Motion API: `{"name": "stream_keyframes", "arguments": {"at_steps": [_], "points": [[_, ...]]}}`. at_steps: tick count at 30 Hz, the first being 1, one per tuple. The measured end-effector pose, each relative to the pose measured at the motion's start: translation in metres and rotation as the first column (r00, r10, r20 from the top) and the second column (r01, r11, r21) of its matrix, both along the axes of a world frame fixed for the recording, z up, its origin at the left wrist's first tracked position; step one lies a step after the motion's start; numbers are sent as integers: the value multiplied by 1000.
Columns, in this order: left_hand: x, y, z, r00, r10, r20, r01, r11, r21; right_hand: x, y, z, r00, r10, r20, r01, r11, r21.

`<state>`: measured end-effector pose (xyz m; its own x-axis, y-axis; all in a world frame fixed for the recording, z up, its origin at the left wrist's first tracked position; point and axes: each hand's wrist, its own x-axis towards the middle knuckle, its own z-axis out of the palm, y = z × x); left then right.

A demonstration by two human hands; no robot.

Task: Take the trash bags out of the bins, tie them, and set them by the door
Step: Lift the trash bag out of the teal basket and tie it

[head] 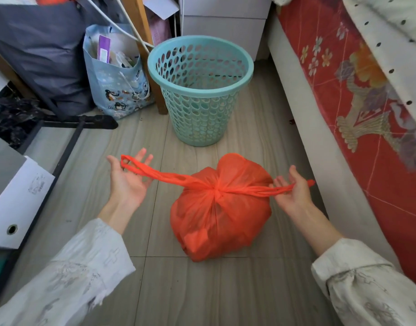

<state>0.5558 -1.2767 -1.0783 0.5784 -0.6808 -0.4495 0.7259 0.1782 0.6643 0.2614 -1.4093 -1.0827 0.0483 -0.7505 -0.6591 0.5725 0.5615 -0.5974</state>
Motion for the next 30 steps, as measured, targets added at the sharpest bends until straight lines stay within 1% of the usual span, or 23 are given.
{"name": "stream_keyframes", "arguments": {"at_steps": [2, 3, 6, 7, 8, 9, 10, 11, 12, 13, 14, 15, 16, 17, 18, 19, 20, 21, 22, 23, 24, 28, 30], "points": [[-14, -3, -2, 996, -61, -71, 56, 996, -76, 1, 6, -4, 997, -45, 70, 41, 997, 64], [-23, -5, -5, 991, -93, -99, 86, 993, -78, 2, 11, -5, 994, -20, 104, 10, 995, 98], [-53, -8, -7, 976, -174, -132, 176, 984, -1, 4, 19, -2, 983, -7, 181, -15, 993, 120], [-60, -8, -10, 975, -193, -111, 198, 980, 31, 7, 19, -1, 982, -5, 191, -15, 995, 102], [-66, -9, -12, 972, -224, -71, 227, 973, 48, 12, 21, -1, 985, 20, 169, -30, 998, 57], [-71, -10, -15, 966, -259, -11, 259, 964, 64, 19, 24, -2, 994, 74, 86, -74, 997, 1], [-75, -12, -18, 958, -285, 39, 282, 956, 76, 28, 28, -5, 989, 128, -75, -132, 990, -53], [-79, -15, -20, 953, -296, 67, 291, 954, 77, 37, 32, -10, 939, 178, -293, -212, 973, -90], [-82, -16, -19, 955, -288, 78, 283, 957, 69, 43, 39, -13, 816, 210, -538, -319, 941, -116], [-84, -17, -18, 961, -270, 61, 268, 962, 49, 46, 45, -14, 658, 199, -727, -424, 895, -139], [-87, -18, -16, 968, -248, 30, 247, 969, 25, 47, 49, -11, 537, 155, -830, -495, 854, -161], [-87, -17, -15, 971, -237, 4, 237, 971, 7, 46, 49, -8, 497, 122, -859, -522, 833, -183], [-88, -16, -14, 971, -237, -5, 237, 971, 2, 46, 48, -3, 559, 119, -820, -502, 836, -221], [-88, -14, -13, 970, -243, -9, 243, 970, 8, 48, 45, 1, 693, 138, -708, -436, 862, -259], [-87, -13, -12, 968, -251, -5, 251, 968, 14, 50, 42, 4, 839, 158, -521, -341, 898, -277], [-85, -12, -10, 966, -258, 5, 257, 966, 16, 52, 39, 7, 949, 153, -275, -227, 938, -261], [-83, -11, -7, 965, -263, 21, 262, 965, 17, 53, 38, 10, 989, 134, -60, -143, 968, -207], [-81, -11, -4, 962, -268, 45, 267, 963, 21, 52, 36, 12, 990, 122, 76, -110, 983, -148], [-79, -11, 1, 960, -269, 82, 267, 963, 35, 50, 34, 13, 983, 124, 133, -110, 988, -107], [-78, -11, 4, 956, -269, 121, 264, 963, 55, 48, 32, 13, 980, 131, 151, -121, 990, -77], [-77, -10, 7, 952, -267, 151, 258, 963, 76, 46, 30, 12, 982, 137, 132, -131, 990, -54], [-77, -8, 10, 953, -255, 163, 229, 960, 163, 38, 31, 6, 990, 120, -76, -121, 993, -11], [-80, -7, 9, 950, -267, 163, 230, 949, 214, 36, 32, 5, 984, 109, -142, -109, 994, 12]]}}
